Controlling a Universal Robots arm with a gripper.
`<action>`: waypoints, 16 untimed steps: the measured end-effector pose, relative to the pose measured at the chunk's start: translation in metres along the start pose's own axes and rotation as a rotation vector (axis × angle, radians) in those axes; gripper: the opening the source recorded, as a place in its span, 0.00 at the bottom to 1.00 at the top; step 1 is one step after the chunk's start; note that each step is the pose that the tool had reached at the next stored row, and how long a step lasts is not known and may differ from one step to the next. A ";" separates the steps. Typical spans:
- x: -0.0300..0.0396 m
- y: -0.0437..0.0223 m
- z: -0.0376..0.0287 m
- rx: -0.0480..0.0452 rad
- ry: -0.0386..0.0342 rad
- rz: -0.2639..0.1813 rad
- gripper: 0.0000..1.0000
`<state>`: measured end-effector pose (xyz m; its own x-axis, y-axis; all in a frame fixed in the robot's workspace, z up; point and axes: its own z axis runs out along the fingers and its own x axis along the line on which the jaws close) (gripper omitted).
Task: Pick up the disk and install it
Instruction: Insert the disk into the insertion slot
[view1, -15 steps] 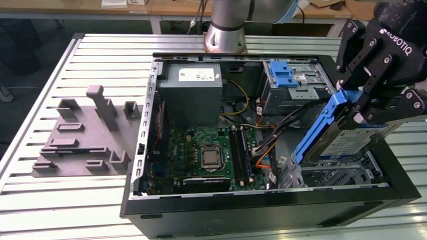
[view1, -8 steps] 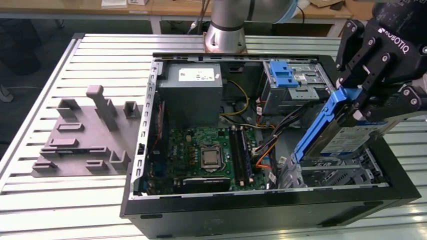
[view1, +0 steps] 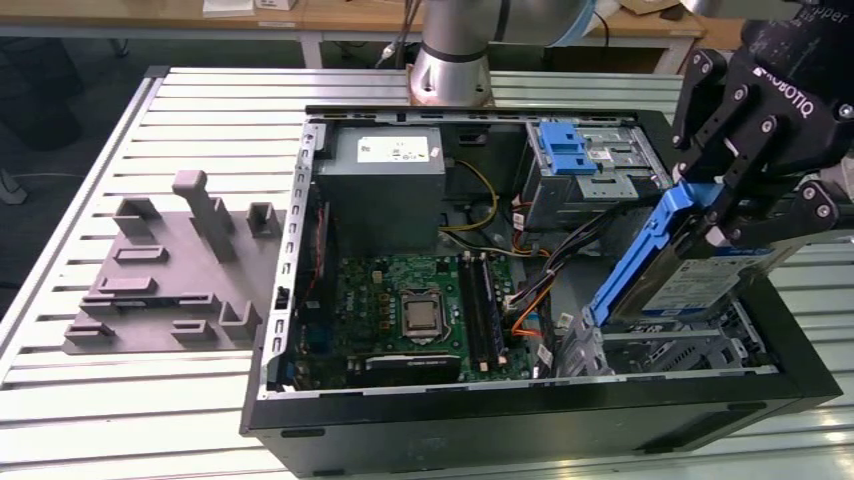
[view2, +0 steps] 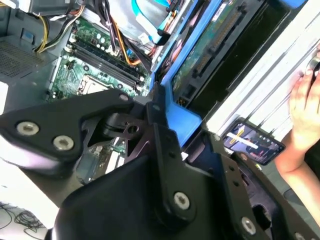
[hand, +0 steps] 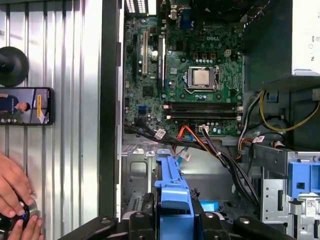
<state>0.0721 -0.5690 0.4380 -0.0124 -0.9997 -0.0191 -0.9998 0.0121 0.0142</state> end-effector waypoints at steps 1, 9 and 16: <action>-0.0001 -0.0009 -0.0002 0.0000 0.0004 0.000 0.36; -0.0001 -0.0021 0.0014 -0.0001 0.0009 0.000 0.36; 0.0000 -0.0023 0.0050 -0.0001 0.0016 0.001 0.36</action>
<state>0.0743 -0.5689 0.4329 -0.0137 -0.9998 -0.0175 -0.9998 0.0135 0.0144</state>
